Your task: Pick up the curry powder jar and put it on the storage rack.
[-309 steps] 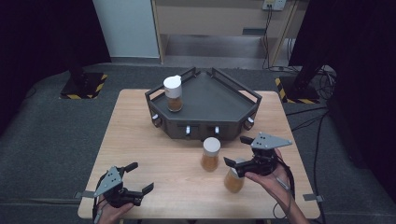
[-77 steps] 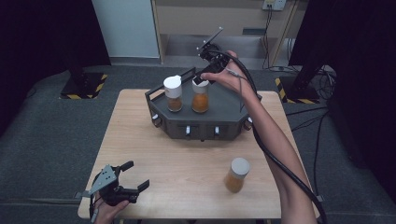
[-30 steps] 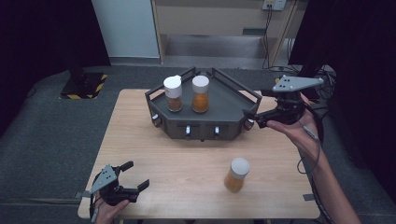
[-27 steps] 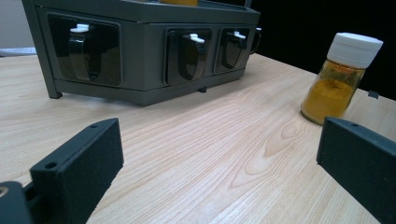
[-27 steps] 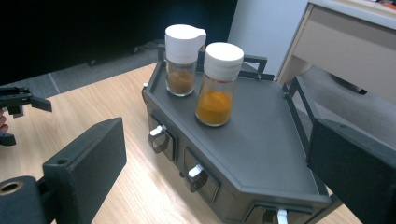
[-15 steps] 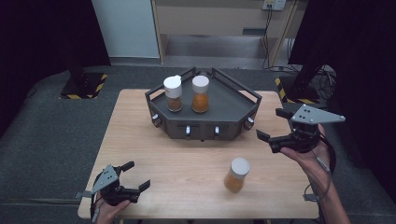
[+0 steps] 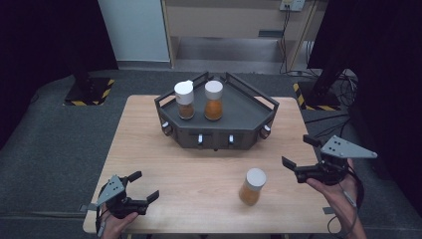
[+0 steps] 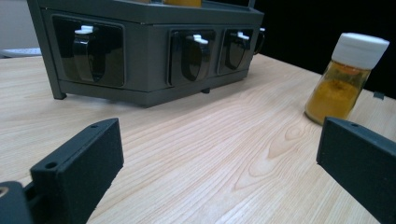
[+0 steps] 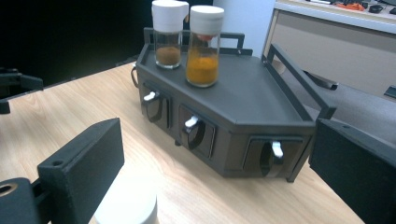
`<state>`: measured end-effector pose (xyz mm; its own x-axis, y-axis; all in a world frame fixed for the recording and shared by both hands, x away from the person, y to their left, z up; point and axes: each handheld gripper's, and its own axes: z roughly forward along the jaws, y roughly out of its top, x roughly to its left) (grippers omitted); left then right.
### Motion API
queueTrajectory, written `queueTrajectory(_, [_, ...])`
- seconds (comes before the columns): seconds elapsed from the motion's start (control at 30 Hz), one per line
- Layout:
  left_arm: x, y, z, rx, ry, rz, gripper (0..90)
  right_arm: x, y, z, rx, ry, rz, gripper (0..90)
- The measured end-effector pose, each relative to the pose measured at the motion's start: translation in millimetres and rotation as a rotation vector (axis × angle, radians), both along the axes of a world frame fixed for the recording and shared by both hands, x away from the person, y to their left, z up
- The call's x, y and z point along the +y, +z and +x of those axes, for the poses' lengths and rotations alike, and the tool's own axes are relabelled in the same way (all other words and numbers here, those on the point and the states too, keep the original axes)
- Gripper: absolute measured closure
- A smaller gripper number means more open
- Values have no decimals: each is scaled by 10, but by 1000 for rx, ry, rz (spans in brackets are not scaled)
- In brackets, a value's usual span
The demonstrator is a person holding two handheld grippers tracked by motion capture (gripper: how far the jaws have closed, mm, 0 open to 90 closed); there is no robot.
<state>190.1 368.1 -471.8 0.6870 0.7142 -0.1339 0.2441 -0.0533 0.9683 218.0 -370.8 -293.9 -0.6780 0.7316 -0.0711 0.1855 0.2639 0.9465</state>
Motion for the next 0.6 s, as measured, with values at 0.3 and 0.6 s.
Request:
queueTrajectory(0.3, [-6, 13, -13, -3, 6, 8, 0, -71, -373, -174, 12, -32, 10, 32])
queueTrajectory(0.6, [-6, 35, -47, -9, 21, 22, 0, -166, -743, -376, 7, -93, 74, 33])
